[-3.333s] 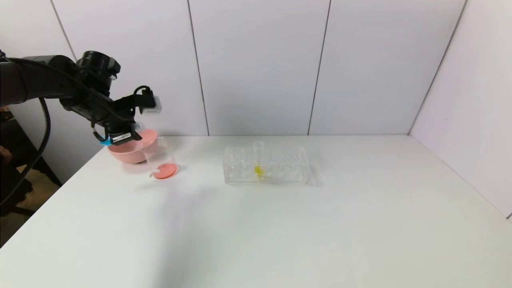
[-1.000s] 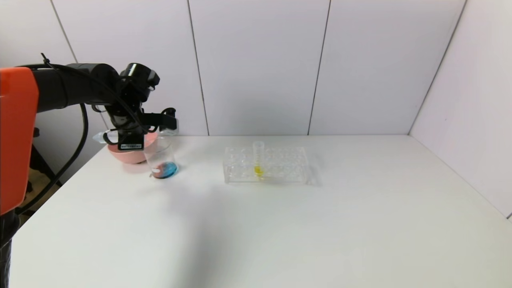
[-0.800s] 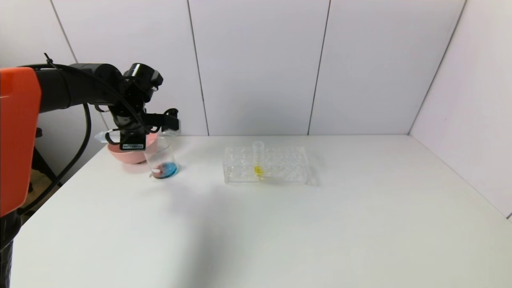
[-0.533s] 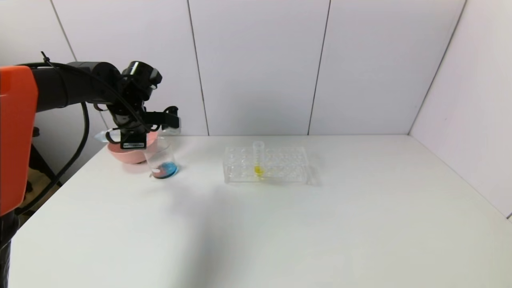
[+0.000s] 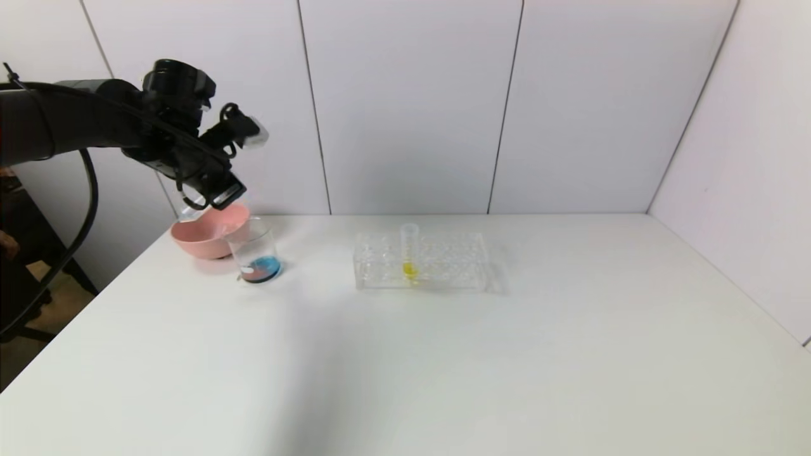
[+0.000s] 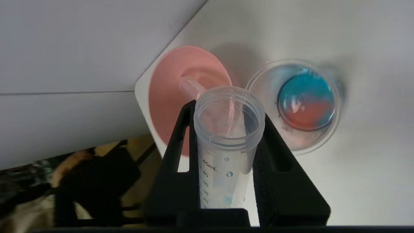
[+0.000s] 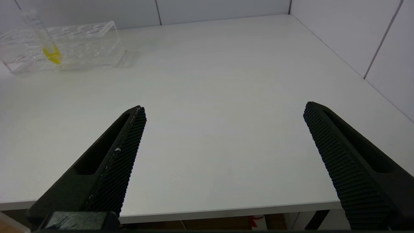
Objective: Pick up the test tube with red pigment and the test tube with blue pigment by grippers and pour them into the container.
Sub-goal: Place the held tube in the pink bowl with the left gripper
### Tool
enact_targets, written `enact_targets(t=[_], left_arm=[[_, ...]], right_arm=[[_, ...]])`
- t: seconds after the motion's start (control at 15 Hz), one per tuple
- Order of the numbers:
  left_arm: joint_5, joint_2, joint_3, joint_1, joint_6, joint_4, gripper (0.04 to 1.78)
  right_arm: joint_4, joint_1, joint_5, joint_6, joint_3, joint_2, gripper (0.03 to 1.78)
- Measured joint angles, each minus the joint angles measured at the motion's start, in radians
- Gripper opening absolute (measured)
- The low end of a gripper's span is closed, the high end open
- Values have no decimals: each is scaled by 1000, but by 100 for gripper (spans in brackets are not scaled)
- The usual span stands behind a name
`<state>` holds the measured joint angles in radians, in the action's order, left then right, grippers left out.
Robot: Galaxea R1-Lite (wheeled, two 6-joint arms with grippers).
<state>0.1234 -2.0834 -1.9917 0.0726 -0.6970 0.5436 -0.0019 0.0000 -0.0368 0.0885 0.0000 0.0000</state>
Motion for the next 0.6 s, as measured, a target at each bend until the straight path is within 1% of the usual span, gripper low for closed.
enact_targets(t=[0.13, 0.2, 0.33, 0.47, 0.6], left_arm=[[-37, 15, 19, -5, 240, -99, 47], [-44, 27, 48, -6, 364, -173, 47], [-46, 71, 190, -13, 568, -356, 47], [-47, 127, 383, -21, 654, -553, 47], [-49, 188, 603, -36, 676, -786, 47]], right_arm=[[0, 0, 0, 0, 0, 0, 177], [0, 0, 0, 0, 0, 0, 177], [0, 0, 0, 0, 0, 0, 177], [0, 0, 0, 0, 0, 0, 177], [0, 0, 0, 0, 0, 0, 177]])
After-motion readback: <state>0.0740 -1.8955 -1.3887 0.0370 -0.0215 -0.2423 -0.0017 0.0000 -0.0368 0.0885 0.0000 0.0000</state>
